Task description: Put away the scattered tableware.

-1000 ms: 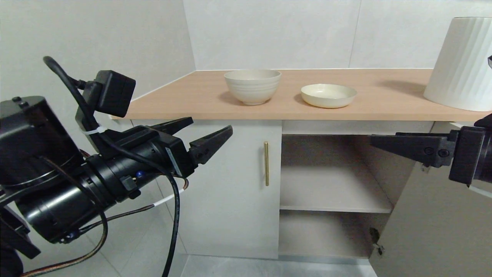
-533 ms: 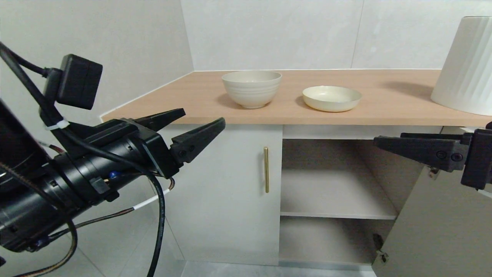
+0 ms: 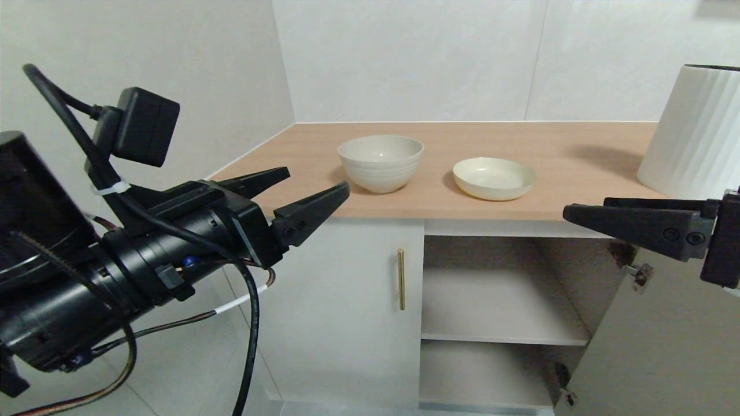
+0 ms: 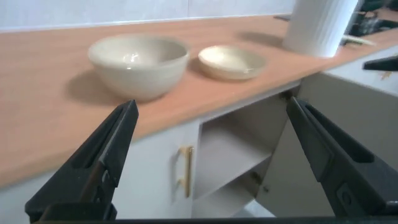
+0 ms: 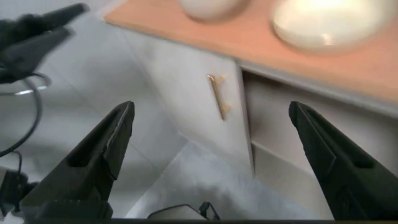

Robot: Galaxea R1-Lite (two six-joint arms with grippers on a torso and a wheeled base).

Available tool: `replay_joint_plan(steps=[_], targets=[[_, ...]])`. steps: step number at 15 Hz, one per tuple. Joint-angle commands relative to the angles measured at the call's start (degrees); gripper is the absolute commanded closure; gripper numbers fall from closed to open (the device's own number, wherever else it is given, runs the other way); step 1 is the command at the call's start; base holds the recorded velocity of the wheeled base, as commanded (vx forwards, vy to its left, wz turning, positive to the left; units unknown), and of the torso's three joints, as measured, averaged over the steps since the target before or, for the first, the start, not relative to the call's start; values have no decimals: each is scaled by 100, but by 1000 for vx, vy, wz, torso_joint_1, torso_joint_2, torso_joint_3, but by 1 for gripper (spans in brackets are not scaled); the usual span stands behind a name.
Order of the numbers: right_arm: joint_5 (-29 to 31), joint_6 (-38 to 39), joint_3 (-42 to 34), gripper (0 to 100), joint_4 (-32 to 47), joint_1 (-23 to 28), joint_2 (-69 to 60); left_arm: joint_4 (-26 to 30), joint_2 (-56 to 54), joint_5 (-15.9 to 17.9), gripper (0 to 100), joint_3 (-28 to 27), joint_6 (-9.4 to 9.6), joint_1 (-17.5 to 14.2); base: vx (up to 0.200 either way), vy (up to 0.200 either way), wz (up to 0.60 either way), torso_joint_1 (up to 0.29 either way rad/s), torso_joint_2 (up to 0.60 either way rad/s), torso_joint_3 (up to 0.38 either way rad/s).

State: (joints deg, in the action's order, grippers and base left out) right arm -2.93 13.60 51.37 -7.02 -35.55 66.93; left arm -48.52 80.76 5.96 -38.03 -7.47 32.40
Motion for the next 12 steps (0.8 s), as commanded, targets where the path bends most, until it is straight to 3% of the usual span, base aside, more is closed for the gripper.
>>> replay_joint_plan(steps=[1,9,12], targets=[[3,2,4,0,8,13,57,0,177,-7,0,-11,-9,-6,0,0,0,134,-481,-290],[3,11,4,0,-10,48,427,27,563,-42,0,-266,-132,-32,0,0,0,176,-474,-301],[3,2,13,0,-493,171,681,97,774,-42,0,-635,-132,-190,0,0,0,175,-422,-245]])
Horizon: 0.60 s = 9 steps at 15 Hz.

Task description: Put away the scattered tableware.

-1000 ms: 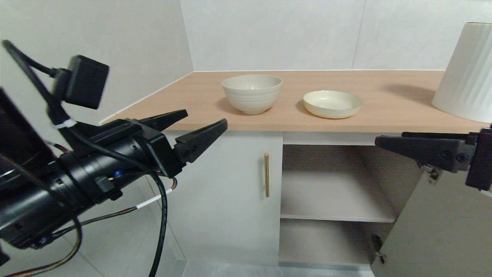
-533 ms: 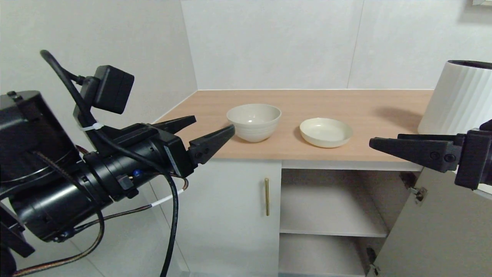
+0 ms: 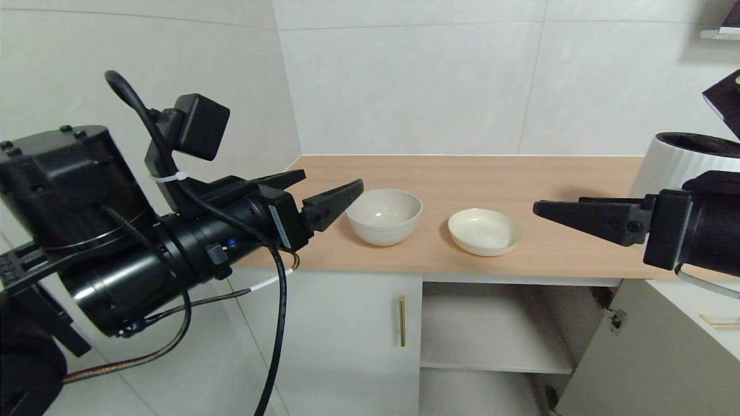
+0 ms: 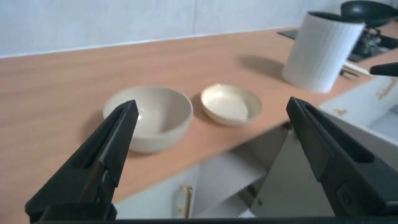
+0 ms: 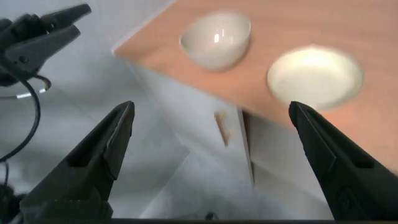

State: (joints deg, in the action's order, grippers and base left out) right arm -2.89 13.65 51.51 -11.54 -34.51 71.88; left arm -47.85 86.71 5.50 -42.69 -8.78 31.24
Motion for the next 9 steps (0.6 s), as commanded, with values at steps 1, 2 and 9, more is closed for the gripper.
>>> replay_joint_plan(steps=[1,2,9], targets=[[8,-3,0,0,-155,129,248,162,232,4,0,-389,-1,-119,0,0,0,66,-168,-85],[-1,-3,0,0,-217,164,274,381,259,30,0,-635,-1,-198,0,0,0,46,-80,-56],[87,-258,220,0,-577,437,960,1023,812,224,0,-1162,-353,-400,0,0,-86,2,-4,-3]])
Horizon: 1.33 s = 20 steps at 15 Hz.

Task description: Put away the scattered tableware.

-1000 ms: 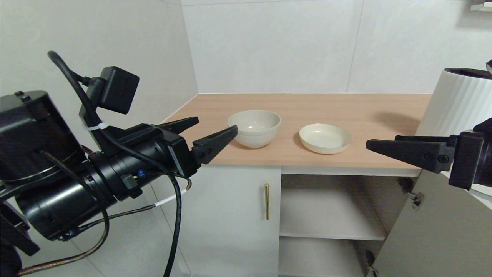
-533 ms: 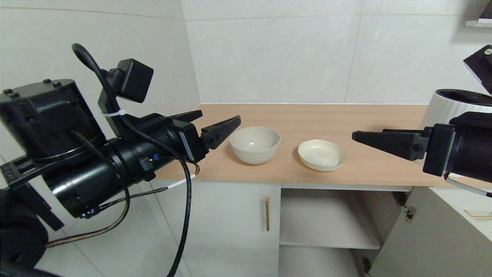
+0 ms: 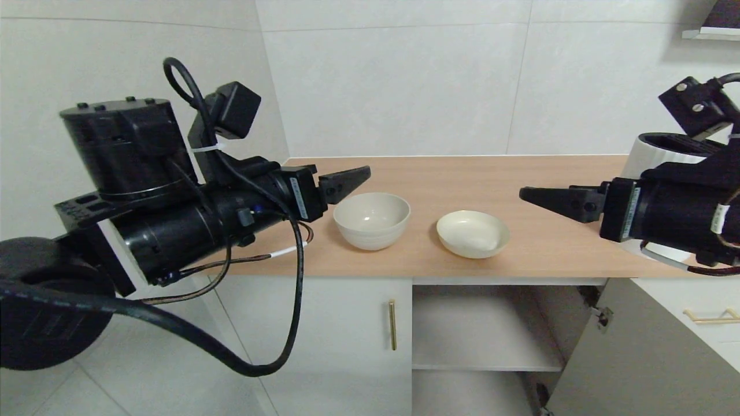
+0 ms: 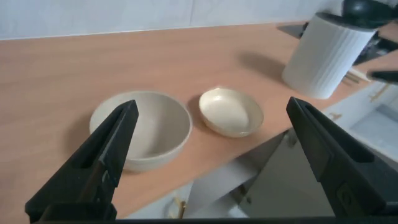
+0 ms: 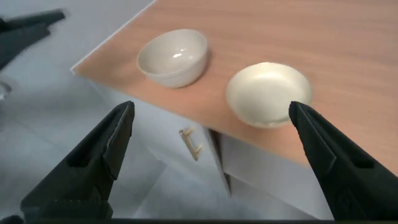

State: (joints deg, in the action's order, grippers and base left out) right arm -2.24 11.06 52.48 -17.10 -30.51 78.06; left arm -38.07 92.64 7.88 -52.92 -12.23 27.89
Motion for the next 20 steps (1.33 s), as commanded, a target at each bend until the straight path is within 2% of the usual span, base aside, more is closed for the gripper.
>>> replay_joint_plan(steps=[1,2,3,4,5,6,7,8,9,11,14,15,20], targets=[[136,46,351,0,93,72,553,476,264,-40,0,-359,-104,-170,0,0,0,0,0,0],[207,107,570,0,374,72,720,889,237,-93,0,-614,-386,-258,0,0,0,0,0,0],[207,134,816,0,612,89,860,1135,237,-120,0,-816,-561,-293,0,0,0,0,0,0],[233,169,1484,0,1245,230,1238,1900,264,-120,0,-1247,-799,-372,0,0,0,0,0,0],[339,415,2135,0,2053,283,1546,2550,273,-120,0,-1440,-895,-434,0,0,0,0,0,0],[374,740,2328,0,2326,292,1678,2805,299,-120,0,-1546,-948,-478,0,0,0,0,0,0],[391,1136,2460,0,2431,327,1906,3078,439,-102,0,-1792,-1212,-574,0,0,0,0,0,0],[602,1215,2521,0,2326,476,2188,3086,659,-111,0,-1915,-1414,-618,0,0,0,0,0,0],[787,1223,2530,0,2167,502,2346,3078,888,-128,0,-1985,-1546,-627,0,0,0,0,0,0],[1209,1215,2504,0,1877,520,2539,3060,1327,-234,0,-2170,-1634,-671,0,0,0,0,0,0],[1261,1215,2495,0,1842,573,2601,3051,1942,-752,0,-2513,-1862,-671,0,0,0,0,0,0],[1261,1215,2486,0,1842,573,2601,3051,2109,-911,0,-2583,-1862,-662,0,0,0,0,0,0],[1261,1215,2486,0,1842,573,2627,3069,2276,-937,0,-2574,-1862,-583,0,0,0,0,0,0]])
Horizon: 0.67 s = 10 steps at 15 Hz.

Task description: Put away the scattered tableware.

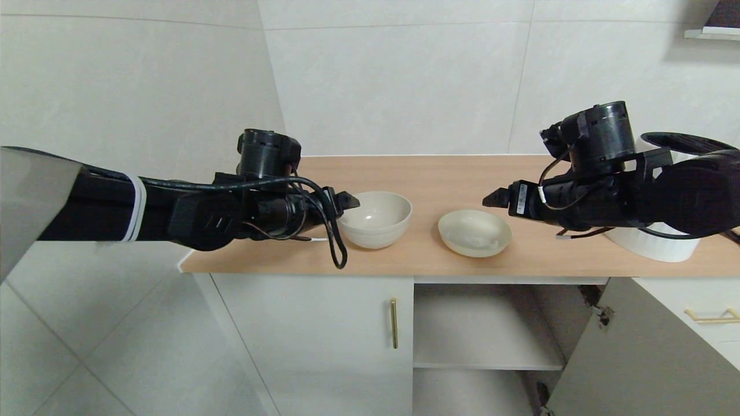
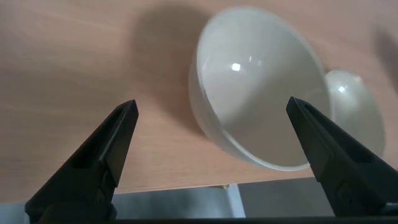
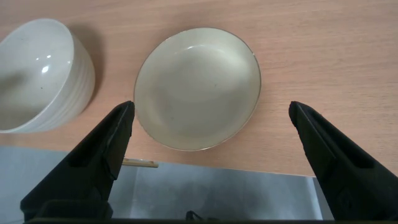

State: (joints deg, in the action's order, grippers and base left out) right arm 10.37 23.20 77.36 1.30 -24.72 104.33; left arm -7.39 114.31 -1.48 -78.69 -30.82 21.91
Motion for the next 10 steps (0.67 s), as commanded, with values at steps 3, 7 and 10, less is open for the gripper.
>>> replay_joint_plan(steps=[3,7,10], targets=[[0,0,-2,0,1,-6,9,0,188,-2,0,3,-12,51,0,0,0,0,0,0],[0,0,7,0,1,-6,-9,0,153,7,100,-6,-12,59,0,0,0,0,0,0],[-9,0,25,0,1,3,-9,0,74,7,100,-6,-100,68,0,0,0,0,0,0]])
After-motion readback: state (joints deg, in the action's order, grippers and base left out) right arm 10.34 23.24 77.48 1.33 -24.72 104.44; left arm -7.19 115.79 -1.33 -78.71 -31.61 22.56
